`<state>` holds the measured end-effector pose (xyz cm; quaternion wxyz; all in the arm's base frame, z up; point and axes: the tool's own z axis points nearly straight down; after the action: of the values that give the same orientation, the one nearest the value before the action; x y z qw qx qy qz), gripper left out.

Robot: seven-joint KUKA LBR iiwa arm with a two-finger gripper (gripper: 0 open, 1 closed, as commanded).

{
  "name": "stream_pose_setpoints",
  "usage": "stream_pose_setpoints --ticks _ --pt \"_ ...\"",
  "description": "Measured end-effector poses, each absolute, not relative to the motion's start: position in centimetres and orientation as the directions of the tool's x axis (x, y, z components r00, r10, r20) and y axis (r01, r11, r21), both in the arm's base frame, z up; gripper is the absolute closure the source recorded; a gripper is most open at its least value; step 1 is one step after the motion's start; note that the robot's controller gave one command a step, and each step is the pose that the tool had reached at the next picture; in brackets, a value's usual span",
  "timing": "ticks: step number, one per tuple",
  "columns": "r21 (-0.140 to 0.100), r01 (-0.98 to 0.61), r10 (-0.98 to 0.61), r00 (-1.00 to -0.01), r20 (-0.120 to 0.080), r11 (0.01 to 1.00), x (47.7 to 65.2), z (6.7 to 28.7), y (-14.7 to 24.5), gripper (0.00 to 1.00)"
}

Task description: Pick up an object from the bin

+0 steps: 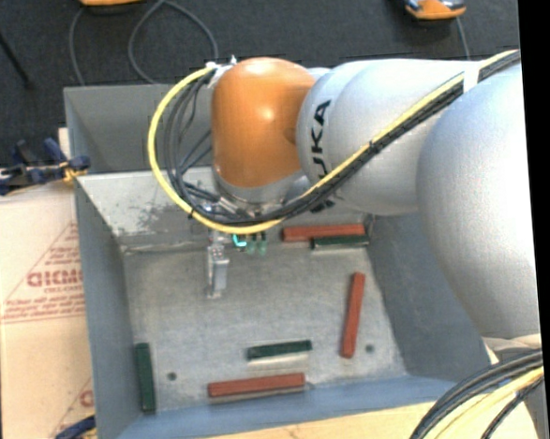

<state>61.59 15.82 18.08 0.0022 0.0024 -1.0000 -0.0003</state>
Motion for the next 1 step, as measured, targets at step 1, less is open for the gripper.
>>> stream_pose_setpoints --ticks 1 --pt "-0.005 -0.027 -0.027 -1.0 0.002 1.0 62.03 10.36 5.64 0.0"
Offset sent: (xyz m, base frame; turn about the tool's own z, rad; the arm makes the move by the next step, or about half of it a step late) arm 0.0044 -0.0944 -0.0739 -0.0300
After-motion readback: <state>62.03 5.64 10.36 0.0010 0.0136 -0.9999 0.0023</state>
